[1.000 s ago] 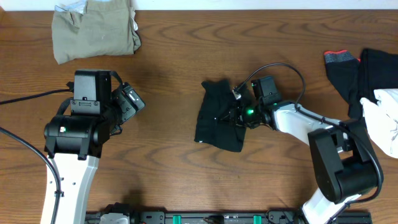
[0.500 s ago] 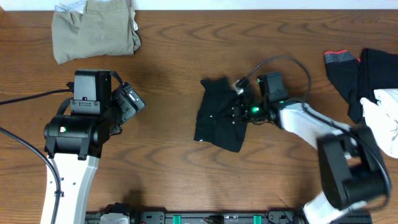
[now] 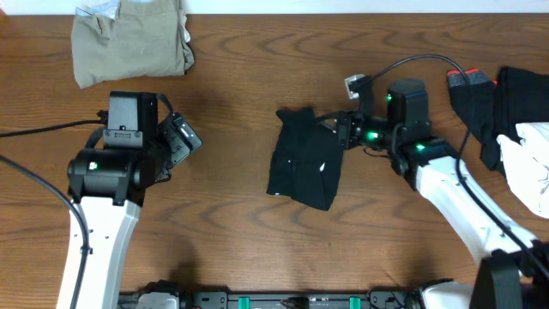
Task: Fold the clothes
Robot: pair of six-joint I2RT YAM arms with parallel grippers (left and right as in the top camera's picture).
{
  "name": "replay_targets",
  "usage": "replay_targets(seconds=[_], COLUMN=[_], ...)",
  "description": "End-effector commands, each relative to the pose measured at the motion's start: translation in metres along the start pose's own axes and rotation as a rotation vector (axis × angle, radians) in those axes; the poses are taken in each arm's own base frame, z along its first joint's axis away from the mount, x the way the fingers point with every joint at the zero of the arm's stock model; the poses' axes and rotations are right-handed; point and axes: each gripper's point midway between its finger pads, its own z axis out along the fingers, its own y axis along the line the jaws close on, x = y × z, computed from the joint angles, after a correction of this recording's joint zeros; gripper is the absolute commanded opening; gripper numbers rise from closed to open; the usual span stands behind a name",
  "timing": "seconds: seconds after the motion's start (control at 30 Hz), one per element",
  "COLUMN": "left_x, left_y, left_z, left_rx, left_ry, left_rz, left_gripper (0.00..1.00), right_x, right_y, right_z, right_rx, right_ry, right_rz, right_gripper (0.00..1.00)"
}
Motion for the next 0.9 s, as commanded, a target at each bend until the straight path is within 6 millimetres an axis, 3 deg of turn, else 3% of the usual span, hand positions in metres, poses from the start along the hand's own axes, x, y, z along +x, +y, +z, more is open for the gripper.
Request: replay_targets(seconds=[0.0,0.17,0.4,0.6,0.7,0.87], left_x=[0.005,0.007,0.007,0.007,0.008,0.011], left_y=[0.008,0.009,0.009,0.009,0.01,0.013], left_z=[0.013,0.02,0.021,0.021,0.02,0.02], left_rx=[-0.047,-0.065,-0.066,-0.065,-0.068,-0.08], left_ry=[0.032,0.051,0.053,0.056,0.06,0.073], left_rz=[-0.014,-0.013,-0.012,-0.012,-0.012,-0.011], left_gripper=[0.98,0.98,0.98,0.98,0.98,0.98], right_x=[0.008,0.018,0.049,0.086,0.081,0.054], right_y=[-0.014,-0.042,-0.088,-0.14,-0.145,-0.126], right_z=[0.021,0.051,0.094,0.105,0.098,0.082], right_rx=[0.015,0.0,-0.045,0.053,0.059,0.039], right_ry=[0.026,0.045,0.085,0.134,0.122,0.082], right_rz=[0.043,0.112,0.235,0.354,0.367,0.343], right_gripper=[0.14,0.13,0.13,0.13,0.13,0.12])
